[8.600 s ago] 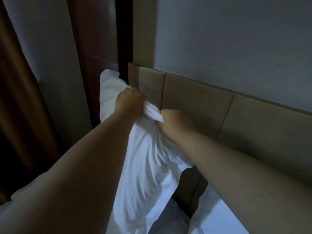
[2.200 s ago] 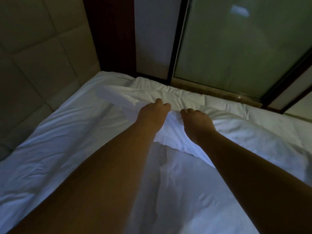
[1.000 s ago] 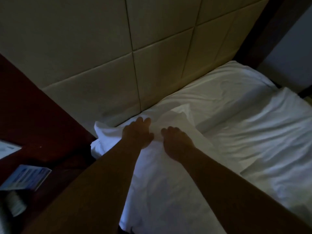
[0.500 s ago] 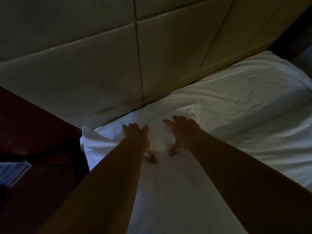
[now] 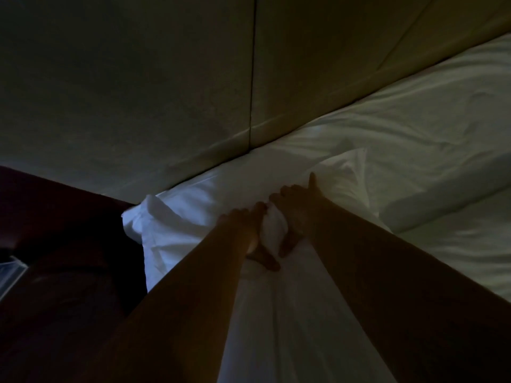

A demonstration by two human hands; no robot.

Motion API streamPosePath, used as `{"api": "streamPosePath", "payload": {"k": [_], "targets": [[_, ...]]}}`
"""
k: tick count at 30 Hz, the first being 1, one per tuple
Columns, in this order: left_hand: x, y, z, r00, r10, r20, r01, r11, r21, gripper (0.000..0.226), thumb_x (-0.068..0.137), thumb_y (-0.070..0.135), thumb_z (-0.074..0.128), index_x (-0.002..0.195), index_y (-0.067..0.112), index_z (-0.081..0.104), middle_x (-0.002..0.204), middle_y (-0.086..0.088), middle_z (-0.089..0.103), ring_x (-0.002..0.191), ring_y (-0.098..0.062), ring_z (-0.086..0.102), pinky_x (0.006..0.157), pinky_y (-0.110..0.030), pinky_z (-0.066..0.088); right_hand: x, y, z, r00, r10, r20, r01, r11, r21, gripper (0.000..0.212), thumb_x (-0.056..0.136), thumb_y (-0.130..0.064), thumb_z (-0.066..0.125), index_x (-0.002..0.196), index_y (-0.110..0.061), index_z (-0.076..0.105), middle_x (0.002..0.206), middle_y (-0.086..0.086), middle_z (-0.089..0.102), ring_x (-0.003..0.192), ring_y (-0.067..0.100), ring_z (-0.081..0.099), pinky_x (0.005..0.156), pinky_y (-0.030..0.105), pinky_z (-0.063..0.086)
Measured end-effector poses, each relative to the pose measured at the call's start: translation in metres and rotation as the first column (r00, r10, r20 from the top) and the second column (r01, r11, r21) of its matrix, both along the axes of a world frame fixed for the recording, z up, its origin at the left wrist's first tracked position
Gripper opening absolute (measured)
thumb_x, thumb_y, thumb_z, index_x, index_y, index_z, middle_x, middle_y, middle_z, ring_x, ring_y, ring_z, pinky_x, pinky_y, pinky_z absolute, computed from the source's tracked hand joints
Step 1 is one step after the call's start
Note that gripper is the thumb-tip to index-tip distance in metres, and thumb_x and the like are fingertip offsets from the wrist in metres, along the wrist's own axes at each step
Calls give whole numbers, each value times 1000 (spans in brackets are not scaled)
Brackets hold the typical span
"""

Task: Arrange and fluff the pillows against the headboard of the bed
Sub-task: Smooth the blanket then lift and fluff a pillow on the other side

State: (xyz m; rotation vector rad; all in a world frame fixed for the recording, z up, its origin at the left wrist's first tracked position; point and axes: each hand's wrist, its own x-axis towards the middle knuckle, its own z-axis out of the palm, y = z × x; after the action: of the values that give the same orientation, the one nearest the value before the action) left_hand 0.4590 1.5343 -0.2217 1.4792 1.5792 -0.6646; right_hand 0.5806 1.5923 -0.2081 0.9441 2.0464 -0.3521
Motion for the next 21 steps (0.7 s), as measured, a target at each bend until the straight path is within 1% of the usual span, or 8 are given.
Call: {"api": "streamPosePath", "payload": {"k": [3, 6, 9, 10, 12, 14, 18, 21], "targets": [[3, -1, 2, 992, 126, 17, -124, 989, -77, 152, 42, 65, 86, 153, 25, -9, 156, -10, 26, 138, -33, 35, 108, -47, 37, 2, -5, 9, 1000, -20, 13, 19, 999, 42, 117, 42, -80, 72, 136, -22, 34, 137, 4, 46, 128, 25, 43, 112, 56, 16], [7, -7, 20, 996, 85, 1, -85, 995, -51, 134, 50, 67, 82, 152, 16, 11, 151, -11, 36, 134, -32, 43, 105, -45, 40, 12, -22, 24, 995, -61, -73, 68, 993, 99, 99, 53, -73, 74, 129, -19, 44, 125, 5, 54, 119, 24, 51, 106, 42, 28], [16, -21, 44, 1000, 15, 15, -15, 1000, 20, 111, 61, 68, 76, 148, 17, 29, 146, -9, 45, 129, -29, 48, 104, -41, 41, 26, -44, 44, 970, -161, -180, 186, 973, 133, 52, 78, -48, 70, 117, -17, 56, 101, 4, 60, 111, 25, 57, 95, 38, 34], [19, -27, 54, 1000, 1, 13, -1, 999, 42, 107, 63, 67, 74, 148, 18, 31, 146, -9, 45, 129, -28, 48, 105, -40, 40, 31, -52, 53, 964, -173, -204, 206, 966, 157, 42, 82, -44, 67, 114, -18, 59, 103, 4, 63, 110, 25, 58, 96, 38, 34], [25, -40, 73, 999, -28, 19, 26, 994, 104, 100, 67, 67, 72, 146, 18, 35, 145, -7, 47, 129, -26, 48, 104, -37, 40, 41, -66, 74, 967, -153, -202, 194, 960, 202, 50, 74, -55, 70, 110, -22, 62, 110, 1, 66, 106, 21, 62, 96, 37, 36], [33, -57, 104, 997, -64, 34, 56, 980, 191, 94, 70, 66, 70, 144, 18, 39, 143, -7, 49, 129, -25, 49, 103, -35, 40, 54, -85, 100, 964, -141, -227, 197, 949, 246, 58, 65, -63, 72, 106, -23, 64, 108, 0, 67, 102, 20, 64, 90, 36, 39], [58, -94, 182, 991, -132, -13, 130, 939, 319, 90, 71, 69, 66, 141, 19, 42, 144, -5, 48, 131, -24, 47, 103, -37, 40, 81, -125, 168, 946, -159, -282, 243, 924, 294, 45, 75, -57, 68, 100, -20, 68, 101, -1, 69, 97, 20, 67, 81, 33, 46], [75, -124, 253, 984, -179, -10, 166, 888, 430, 83, 75, 69, 63, 139, 18, 46, 142, -4, 49, 130, -22, 47, 103, -36, 39, 107, -161, 248, 945, -200, -259, 287, 888, 359, 37, 84, -48, 63, 105, -17, 66, 106, 2, 68, 102, 21, 65, 85, 36, 47]]}}
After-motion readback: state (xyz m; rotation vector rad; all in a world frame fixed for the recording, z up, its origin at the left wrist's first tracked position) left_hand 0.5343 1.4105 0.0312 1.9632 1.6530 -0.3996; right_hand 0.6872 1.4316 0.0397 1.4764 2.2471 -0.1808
